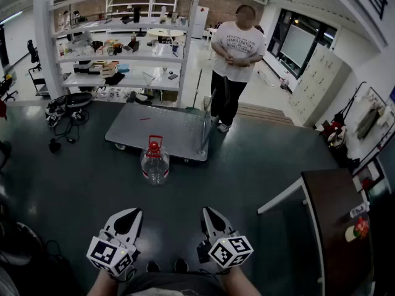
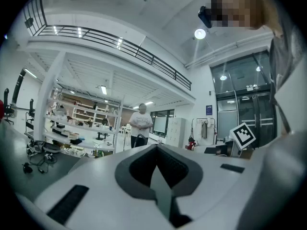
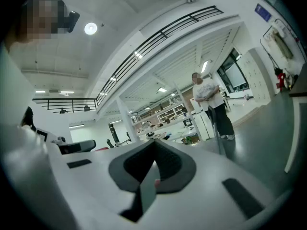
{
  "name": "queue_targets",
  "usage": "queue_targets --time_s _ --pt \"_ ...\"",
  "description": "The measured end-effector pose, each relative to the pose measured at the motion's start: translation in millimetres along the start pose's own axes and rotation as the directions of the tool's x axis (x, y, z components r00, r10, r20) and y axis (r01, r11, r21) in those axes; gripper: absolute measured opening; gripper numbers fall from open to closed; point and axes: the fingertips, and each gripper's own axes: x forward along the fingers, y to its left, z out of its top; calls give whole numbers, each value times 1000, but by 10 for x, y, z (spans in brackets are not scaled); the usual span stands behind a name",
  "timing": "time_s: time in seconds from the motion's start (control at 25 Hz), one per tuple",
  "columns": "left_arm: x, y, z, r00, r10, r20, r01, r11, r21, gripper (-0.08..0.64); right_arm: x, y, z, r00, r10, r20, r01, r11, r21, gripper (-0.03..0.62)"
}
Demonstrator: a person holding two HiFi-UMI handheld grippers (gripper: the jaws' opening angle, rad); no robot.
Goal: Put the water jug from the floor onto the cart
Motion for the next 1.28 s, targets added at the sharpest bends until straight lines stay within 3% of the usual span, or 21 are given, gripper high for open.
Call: queue_targets --time_s 0.6,1.28 --pt "-69 101 -59 1000 -1 6 1 1000 4 7 130 114 -117 999 17 -42 -18 999 -27 -11" --pt "-396 726 -150 1000 23 -6 -23 1000 -18 6 554 480 -474 998 -10 -54 11 1000 8 -11"
